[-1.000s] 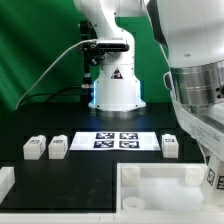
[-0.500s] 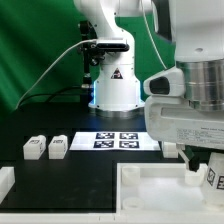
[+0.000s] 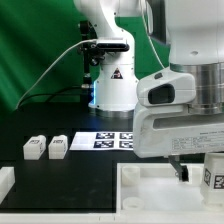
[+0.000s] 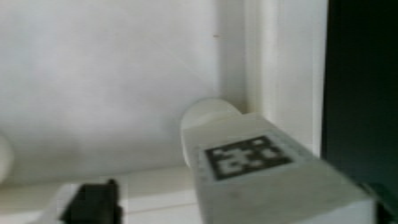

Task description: Assemble one leg

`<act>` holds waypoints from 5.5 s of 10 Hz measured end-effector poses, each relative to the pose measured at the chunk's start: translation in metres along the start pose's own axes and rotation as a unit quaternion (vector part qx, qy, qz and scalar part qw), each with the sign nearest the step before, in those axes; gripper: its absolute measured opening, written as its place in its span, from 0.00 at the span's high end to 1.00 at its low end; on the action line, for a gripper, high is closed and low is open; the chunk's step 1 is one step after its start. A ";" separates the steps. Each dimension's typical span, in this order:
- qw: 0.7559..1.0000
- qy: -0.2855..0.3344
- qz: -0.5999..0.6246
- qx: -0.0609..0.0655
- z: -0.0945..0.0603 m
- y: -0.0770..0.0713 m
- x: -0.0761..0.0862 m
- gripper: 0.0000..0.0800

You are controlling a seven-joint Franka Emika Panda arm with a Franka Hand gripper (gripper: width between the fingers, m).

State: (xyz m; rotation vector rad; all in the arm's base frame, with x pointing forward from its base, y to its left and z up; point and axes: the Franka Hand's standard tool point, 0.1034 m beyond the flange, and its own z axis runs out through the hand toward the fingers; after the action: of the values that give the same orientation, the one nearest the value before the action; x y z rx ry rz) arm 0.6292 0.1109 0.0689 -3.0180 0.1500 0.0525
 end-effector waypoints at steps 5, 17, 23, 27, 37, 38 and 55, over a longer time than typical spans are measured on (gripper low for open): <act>0.974 -0.004 0.226 0.010 0.002 -0.002 0.000 0.64; 0.897 -0.014 0.441 0.026 0.002 -0.011 0.000 0.22; 0.999 0.003 0.041 -0.006 -0.002 -0.010 0.003 0.19; 0.992 0.001 0.128 0.000 -0.001 -0.013 0.002 0.52; 0.691 -0.015 0.717 0.085 0.003 -0.014 0.004 0.63; 0.690 -0.015 0.719 0.085 0.003 -0.014 0.004 0.63; 0.985 0.042 0.170 0.012 -0.004 -0.006 0.010 0.62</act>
Offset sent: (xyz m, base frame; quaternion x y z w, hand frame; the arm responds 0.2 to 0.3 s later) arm 0.0000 0.0000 0.0000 0.0000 0.0000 0.2667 0.9638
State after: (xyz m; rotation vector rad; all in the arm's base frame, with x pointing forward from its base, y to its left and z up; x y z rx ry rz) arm 0.6402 0.1156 0.0732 -2.9356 0.6659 -0.0449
